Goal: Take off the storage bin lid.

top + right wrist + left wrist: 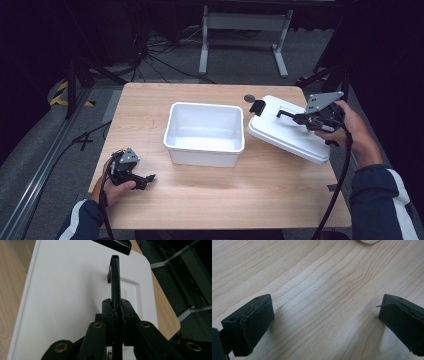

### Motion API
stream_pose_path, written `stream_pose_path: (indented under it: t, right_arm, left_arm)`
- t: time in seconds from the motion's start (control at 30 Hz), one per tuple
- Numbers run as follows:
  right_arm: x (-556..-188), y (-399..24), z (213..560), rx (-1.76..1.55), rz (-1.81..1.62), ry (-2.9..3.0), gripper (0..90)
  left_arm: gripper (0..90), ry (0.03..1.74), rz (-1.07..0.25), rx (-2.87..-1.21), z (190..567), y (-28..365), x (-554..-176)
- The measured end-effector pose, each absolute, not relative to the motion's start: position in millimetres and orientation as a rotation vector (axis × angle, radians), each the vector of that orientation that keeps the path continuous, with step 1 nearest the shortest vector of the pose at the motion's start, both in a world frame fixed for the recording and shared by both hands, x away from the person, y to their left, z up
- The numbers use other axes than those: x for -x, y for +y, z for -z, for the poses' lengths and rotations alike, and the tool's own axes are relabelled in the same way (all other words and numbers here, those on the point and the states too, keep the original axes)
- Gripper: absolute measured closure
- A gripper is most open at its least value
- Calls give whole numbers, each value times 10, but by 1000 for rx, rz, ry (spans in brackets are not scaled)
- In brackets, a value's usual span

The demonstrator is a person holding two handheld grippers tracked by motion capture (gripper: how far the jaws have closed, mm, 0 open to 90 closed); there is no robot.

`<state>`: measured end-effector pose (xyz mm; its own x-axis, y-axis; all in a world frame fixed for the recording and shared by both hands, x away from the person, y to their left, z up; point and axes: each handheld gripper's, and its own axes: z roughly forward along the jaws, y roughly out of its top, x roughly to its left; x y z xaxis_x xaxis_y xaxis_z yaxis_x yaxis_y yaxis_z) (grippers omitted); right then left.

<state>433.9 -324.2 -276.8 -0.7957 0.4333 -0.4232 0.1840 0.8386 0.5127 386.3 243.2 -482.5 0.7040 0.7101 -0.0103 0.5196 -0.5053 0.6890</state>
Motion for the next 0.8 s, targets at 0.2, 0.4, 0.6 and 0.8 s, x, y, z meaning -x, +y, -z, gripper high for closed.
stream_pose_path:
  t: [0.2, 0.4, 0.6, 0.8]
  right_arm:
    - [-4412, -3286, 2967, -482, -619, 2506, 841]
    - [-4469, -3315, 3109, -511, -618, 2522, 840]
    - [-4534, -3315, 3269, -549, -628, 2525, 841]
    - [-4608, -3290, 3472, -582, -604, 2547, 841]
  left_arm:
    - [4, 932, -360, -2225, 4825, 2432, -3863]
    - [4, 932, -360, -2225, 4825, 2432, -3862]
    - [4, 932, -360, -2225, 4825, 2432, -3862]
    - [4, 932, -360, -2225, 4825, 2432, -3862]
